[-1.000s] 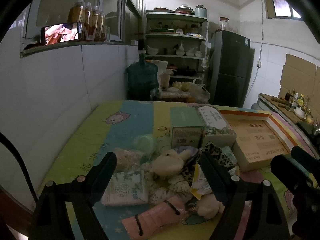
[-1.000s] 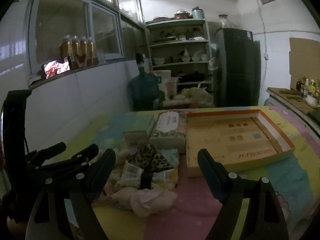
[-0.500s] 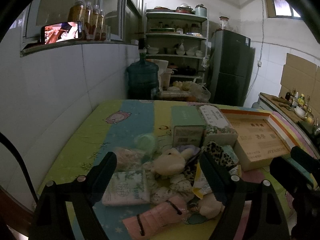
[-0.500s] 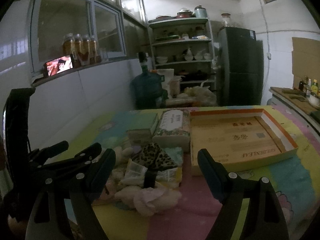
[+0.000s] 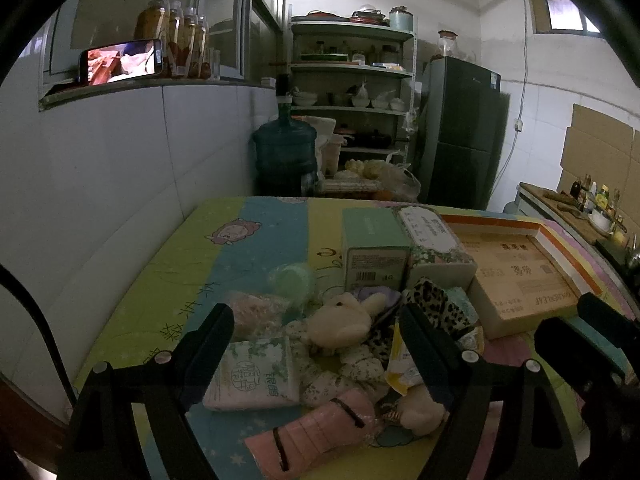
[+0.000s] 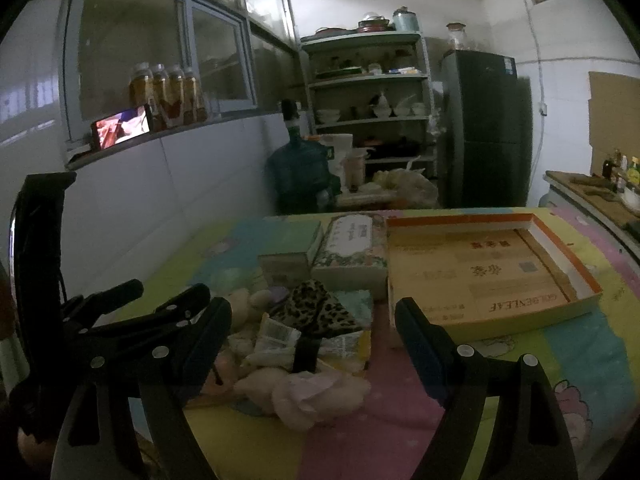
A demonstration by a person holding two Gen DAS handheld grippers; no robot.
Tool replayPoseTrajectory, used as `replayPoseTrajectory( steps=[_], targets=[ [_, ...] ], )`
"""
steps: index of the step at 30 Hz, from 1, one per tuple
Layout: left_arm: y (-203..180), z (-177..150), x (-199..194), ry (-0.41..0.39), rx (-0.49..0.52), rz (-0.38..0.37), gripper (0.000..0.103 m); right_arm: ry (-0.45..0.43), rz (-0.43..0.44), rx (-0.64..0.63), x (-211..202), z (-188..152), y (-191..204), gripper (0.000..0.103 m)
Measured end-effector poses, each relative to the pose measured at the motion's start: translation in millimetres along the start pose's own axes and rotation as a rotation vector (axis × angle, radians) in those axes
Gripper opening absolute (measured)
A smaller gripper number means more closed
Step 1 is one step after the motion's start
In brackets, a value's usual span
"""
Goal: Organize soft objects
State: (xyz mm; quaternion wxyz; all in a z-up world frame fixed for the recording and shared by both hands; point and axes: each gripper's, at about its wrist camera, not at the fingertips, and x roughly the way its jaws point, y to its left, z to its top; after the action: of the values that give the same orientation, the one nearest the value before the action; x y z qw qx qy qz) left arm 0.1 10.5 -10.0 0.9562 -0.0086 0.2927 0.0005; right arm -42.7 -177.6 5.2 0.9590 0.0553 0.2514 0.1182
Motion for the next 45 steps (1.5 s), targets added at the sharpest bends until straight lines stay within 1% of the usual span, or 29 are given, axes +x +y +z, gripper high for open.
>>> replayPoseTrajectory(
  steps=[6,11,14,18,22,27,32,36,39,42,45],
  targets=[
    [2.5,-1.1,-0.2,-0.005,-0.003,0.008,0.085,0.006,0.009,0.002,0.2,-2.4,-1.2,0.085],
    [14.1,-2.2,-0.6,-0.015,-0.02,0.02,0.085,0.023,0.008,0.007,1.7,-7.8,-5.9,0.085],
    [25.7,-7.1,-4.5,-0.035,-0.031,-0.011,0.085,0.047,0.02,0.002,5.3,-14.9,-7.7,0.085],
    [38.3,-19.3,-6.9,-0.033,-0.029,-0.049,0.085,0.086,0.059,-0.031,12.1,-26.8,-7.4,0.085],
    [51.9,-34.8,-9.9,-0.023,-0.012,-0.071,0.085,0.124,0.103,-0.144,20.5,-37.5,-3.8,0.085],
    [54.6,-54.1,-15.2,-0.021,0.065,-0.132,0.085,0.156,0.154,-0.313,31.1,-42.0,-0.5,0.085],
    [43.2,-73.4,-10.2,-0.002,0.155,-0.21,0.085,0.198,0.203,-0.406,45.0,-43.6,1.1,0.085],
    [42.3,-77.5,5.5,0.039,0.164,-0.256,0.085,0.217,0.209,-0.419,55.6,-45.2,0.1,0.085],
    [47.4,-78.5,18.8,0.078,0.165,-0.337,0.085,0.224,0.222,-0.395,61.1,-46.1,-1.7,0.085],
    [45.8,-79.2,31.9,0.103,0.221,-0.387,0.085,0.239,0.234,-0.402,65.2,-46.8,-2.0,0.085],
    [43.7,-78.1,43.5,0.166,0.246,-0.489,0.085,0.271,0.253,-0.414,70.2,-48.4,-2.5,0.085]
  ],
)
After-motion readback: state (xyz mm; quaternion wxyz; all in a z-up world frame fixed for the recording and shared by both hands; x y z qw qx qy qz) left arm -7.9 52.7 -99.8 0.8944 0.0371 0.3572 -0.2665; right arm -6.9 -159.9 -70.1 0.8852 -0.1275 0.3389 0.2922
